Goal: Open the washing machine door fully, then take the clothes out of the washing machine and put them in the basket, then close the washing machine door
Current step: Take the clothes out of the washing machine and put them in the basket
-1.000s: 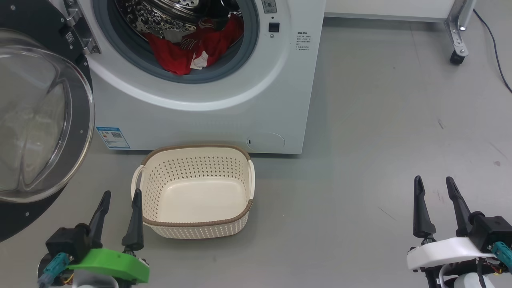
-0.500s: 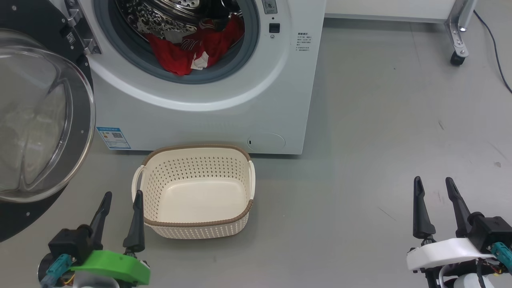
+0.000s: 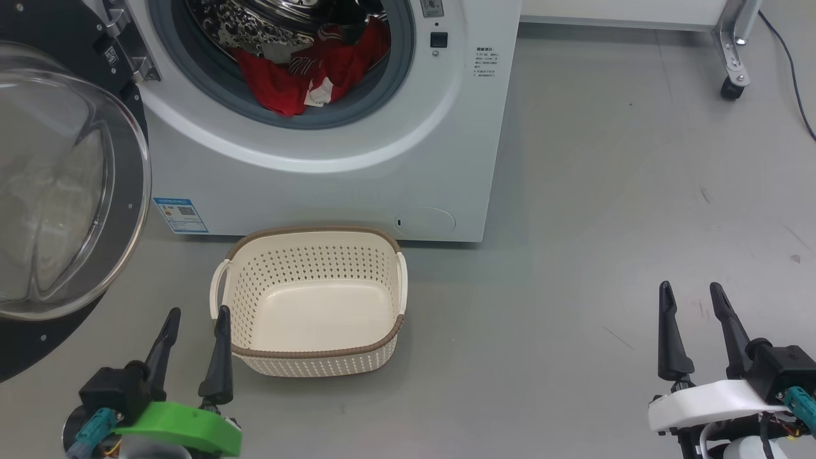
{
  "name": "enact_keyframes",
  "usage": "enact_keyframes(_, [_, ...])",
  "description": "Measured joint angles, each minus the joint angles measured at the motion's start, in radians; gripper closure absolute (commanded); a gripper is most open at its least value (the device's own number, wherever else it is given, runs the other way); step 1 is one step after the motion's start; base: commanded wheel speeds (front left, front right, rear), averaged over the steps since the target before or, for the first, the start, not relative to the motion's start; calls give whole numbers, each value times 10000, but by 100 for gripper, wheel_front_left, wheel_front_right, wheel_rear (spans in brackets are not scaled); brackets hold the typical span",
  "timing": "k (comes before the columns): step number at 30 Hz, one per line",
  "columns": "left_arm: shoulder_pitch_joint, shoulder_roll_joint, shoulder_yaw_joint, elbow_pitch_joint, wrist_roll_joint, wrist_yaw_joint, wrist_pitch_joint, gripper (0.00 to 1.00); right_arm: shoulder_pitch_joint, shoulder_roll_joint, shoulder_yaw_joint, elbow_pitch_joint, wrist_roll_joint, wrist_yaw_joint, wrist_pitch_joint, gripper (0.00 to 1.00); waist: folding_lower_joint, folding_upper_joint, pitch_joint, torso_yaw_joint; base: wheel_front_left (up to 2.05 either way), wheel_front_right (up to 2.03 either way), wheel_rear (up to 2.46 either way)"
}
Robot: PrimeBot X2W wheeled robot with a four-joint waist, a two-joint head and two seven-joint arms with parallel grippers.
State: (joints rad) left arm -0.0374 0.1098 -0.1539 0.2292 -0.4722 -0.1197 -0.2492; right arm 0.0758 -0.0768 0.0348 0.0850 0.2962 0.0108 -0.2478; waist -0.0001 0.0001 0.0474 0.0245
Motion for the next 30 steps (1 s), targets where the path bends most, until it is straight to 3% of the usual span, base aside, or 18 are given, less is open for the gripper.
enact_keyframes(16, [-1, -67, -88, -290, -207, -2, 0, 0, -1, 8, 0, -75, 0, -2, 0, 0, 0, 0, 163, -13, 30, -30, 0])
enact_keyframes(30, [-5, -23, -98, -353, -207, -4, -2, 0, -7, 52, 4, -77, 0, -13, 0, 0, 0, 0, 277, 79, 92, -92, 0])
